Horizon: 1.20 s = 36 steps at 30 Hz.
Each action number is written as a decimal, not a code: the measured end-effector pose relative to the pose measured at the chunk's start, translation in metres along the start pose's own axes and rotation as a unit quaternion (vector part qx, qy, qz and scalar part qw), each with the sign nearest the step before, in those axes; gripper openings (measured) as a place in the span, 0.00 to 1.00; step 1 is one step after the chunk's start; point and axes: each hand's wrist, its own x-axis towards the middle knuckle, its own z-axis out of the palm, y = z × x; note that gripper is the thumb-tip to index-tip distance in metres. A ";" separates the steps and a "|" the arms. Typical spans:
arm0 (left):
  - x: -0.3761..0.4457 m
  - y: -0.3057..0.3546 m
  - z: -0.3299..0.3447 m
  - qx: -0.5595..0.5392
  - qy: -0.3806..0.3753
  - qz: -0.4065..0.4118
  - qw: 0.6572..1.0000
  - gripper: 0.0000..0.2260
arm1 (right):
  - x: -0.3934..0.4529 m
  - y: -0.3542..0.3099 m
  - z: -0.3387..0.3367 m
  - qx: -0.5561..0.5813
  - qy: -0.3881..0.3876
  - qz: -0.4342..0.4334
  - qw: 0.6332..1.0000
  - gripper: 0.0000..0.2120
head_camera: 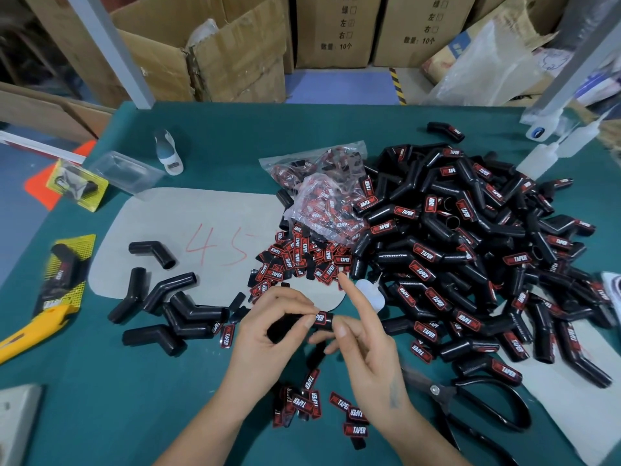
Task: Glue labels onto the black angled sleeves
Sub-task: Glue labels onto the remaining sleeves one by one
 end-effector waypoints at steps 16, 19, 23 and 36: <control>-0.001 -0.004 -0.004 -0.047 -0.034 -0.030 0.998 0.07 | 0.001 0.000 0.004 0.052 0.007 0.007 0.999 0.27; 0.001 -0.003 -0.010 -0.047 -0.057 -0.022 0.997 0.08 | 0.002 -0.005 0.004 0.079 0.008 0.008 0.997 0.27; 0.000 -0.003 -0.012 -0.025 0.014 0.021 0.999 0.06 | -0.002 -0.009 0.003 0.081 0.025 -0.006 0.996 0.26; -0.013 -0.014 0.001 0.080 0.063 0.210 0.972 0.09 | -0.009 -0.011 0.004 0.005 0.048 -0.069 0.996 0.23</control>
